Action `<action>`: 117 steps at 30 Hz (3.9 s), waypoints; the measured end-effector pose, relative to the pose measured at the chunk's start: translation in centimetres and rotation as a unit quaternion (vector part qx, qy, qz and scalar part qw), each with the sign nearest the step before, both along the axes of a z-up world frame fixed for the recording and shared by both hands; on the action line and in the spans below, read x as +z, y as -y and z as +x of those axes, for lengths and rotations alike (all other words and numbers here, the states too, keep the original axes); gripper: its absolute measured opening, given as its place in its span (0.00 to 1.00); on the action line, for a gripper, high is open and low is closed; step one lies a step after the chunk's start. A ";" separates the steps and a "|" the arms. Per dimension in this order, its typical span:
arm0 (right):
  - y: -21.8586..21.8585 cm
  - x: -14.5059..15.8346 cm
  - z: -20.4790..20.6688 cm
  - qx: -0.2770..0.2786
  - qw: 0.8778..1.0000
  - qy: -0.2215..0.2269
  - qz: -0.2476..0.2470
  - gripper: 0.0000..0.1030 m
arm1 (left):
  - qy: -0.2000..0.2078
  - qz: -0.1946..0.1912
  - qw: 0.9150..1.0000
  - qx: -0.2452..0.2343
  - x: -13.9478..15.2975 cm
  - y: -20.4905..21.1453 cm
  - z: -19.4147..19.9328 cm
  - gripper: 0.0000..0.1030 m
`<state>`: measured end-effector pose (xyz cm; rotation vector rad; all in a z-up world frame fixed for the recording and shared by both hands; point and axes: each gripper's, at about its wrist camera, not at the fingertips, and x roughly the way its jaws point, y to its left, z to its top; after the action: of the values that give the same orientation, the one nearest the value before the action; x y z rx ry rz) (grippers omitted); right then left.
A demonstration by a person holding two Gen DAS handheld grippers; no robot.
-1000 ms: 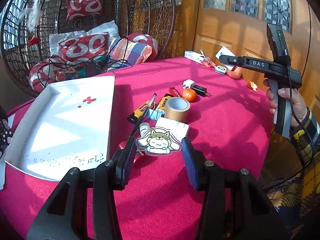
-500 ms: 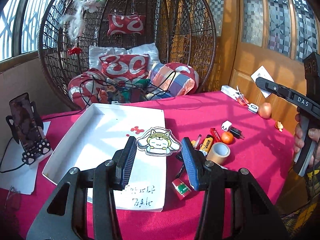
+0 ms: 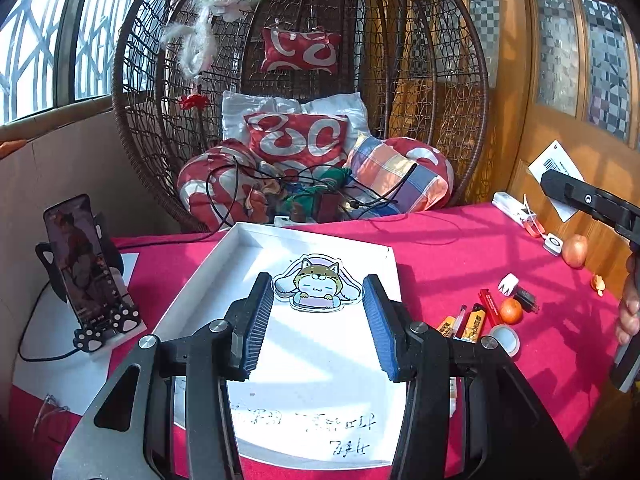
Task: Organize rigid objects
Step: 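Carry the medicine box into the white tray and open the right tool, then move the right tool back over the table to the orange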
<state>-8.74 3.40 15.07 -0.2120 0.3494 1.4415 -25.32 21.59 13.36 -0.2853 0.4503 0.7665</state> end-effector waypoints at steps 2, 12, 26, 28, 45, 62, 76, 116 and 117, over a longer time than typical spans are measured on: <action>-1.5 -0.1 -0.3 0.006 1.000 -0.010 -0.011 0.30 | -0.004 -0.002 1.000 0.008 0.0 -1.6 0.7 0.45; -9.3 -4.4 -3.0 0.007 0.995 -0.035 -0.088 0.31 | -0.021 -0.057 0.997 0.053 -2.6 -7.2 2.5 0.45; -13.8 -11.3 -5.5 0.015 0.982 -0.031 -0.186 0.31 | -0.041 -0.141 0.984 0.101 -8.0 -9.6 0.9 0.45; -13.8 -11.4 -5.6 0.013 0.982 -0.028 -0.185 0.31 | -0.042 -0.144 0.982 0.111 -8.2 -9.6 0.7 0.46; -3.6 -5.1 -2.4 -0.057 0.998 -0.030 0.013 1.00 | 0.033 -0.056 0.989 0.137 -3.4 -3.2 -1.6 1.00; 6.1 -0.2 1.4 -0.152 0.975 -0.023 0.158 1.00 | 0.079 0.004 0.996 0.032 0.0 2.6 1.0 1.00; 9.2 -0.8 3.3 -0.192 0.965 -0.032 0.176 1.00 | 0.071 0.000 0.997 -0.001 -0.4 4.4 2.7 1.00; 8.7 -11.9 11.6 -0.169 0.976 -0.091 -0.099 0.99 | -0.176 -0.060 0.942 -0.279 -12.9 12.4 17.2 0.70; 8.0 -12.1 11.5 -0.160 0.978 -0.086 -0.106 0.97 | -0.179 -0.066 0.941 -0.278 -13.2 12.3 17.2 0.63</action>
<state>2.78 -4.60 3.01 -0.1941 0.6504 1.1049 -8.09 9.29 0.11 -0.1280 0.8855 0.2275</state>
